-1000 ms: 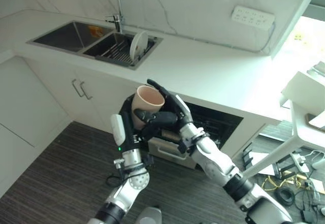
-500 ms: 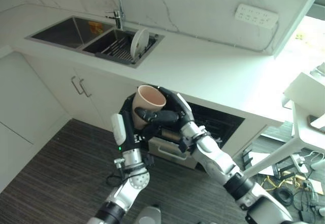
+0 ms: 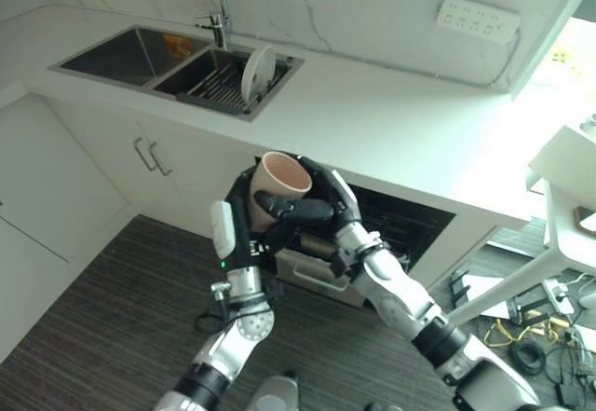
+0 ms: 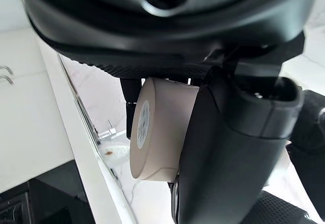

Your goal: Place the dishes in the dishwasher.

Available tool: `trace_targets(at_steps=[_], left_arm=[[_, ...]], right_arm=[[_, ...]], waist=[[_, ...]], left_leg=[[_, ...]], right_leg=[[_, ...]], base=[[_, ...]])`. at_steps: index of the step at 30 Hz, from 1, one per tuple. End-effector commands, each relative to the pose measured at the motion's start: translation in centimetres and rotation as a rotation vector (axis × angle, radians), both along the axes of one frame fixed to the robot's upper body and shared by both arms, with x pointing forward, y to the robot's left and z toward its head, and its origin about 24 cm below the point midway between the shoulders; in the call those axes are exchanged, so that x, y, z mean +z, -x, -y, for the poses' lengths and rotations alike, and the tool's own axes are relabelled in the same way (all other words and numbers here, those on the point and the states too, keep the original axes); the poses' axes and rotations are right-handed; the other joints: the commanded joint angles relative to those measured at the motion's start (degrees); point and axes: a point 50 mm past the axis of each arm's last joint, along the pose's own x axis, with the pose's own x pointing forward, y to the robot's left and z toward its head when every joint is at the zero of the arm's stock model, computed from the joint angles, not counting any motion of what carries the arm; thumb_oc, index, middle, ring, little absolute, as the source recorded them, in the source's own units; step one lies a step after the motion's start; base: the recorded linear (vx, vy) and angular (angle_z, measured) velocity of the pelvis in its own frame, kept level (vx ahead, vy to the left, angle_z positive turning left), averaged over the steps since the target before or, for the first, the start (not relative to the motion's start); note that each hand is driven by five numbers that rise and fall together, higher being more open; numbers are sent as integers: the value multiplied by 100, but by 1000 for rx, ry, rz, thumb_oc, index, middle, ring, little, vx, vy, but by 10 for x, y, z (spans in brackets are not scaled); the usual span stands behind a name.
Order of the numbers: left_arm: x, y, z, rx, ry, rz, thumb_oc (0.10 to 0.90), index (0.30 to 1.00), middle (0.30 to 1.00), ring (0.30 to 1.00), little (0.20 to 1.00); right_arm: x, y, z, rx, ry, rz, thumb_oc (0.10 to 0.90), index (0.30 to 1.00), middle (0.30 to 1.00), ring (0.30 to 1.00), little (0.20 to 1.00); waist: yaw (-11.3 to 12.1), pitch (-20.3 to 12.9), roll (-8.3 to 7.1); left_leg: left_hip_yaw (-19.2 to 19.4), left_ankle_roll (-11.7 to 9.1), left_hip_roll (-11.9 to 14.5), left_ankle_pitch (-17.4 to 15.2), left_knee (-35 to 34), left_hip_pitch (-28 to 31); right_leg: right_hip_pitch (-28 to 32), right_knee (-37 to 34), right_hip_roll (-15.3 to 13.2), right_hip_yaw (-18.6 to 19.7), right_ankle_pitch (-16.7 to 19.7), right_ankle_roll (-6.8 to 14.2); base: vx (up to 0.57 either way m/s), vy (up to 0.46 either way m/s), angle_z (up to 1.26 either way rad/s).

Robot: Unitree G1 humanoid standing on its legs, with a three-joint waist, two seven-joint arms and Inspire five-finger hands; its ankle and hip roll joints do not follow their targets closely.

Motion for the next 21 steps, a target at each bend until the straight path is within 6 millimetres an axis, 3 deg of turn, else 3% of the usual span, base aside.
trace_targets(at_steps=[1, 9, 12, 16, 21], left_arm=[[49, -3, 49, -274, -62, 268, 800, 900, 900, 900, 900], [47, -1, 30, -206, -104, 285, 800, 900, 900, 900, 900], [49, 0, 26, -232, -117, 283, 800, 900, 900, 900, 900], [49, 1, 13, -272, -71, 206, 800, 900, 900, 900, 900], [58, 5, 2, -375, -113, 154, 800, 900, 900, 900, 900]], right_arm=[[91, 5, 13, -59, -408, 337, 400, 300, 300, 300, 300], [105, 13, 74, -297, -519, 472, 400, 300, 300, 300, 300], [107, 17, 87, -376, -508, 509, 400, 300, 300, 300, 300], [97, 18, 113, -466, -506, 506, 400, 300, 300, 300, 300], [86, 21, 125, -429, -484, 505, 400, 300, 300, 300, 300]], waist=[[-129, -135, 101], [-308, -139, 167], [-344, -150, 183], [-426, -175, 227], [-481, -206, 326]], left_leg=[[408, -232, 367, -951, 253, 555], [517, -212, 375, -996, 253, 584], [542, -204, 375, -1008, 253, 590], [588, -200, 379, -1024, 253, 616], [606, -201, 397, -1007, 253, 601]], right_leg=[[148, -34, -156, 199, -358, 267], [121, -34, -119, 278, -389, 261], [117, -34, -107, 308, -407, 252], [107, -34, -72, 377, -427, 241], [84, -34, -55, 430, -458, 231]], base=[[12, 33, 1], [1, 4, 0], [0, 0, 0], [-3, 8, -2], [-5, 26, -9]])
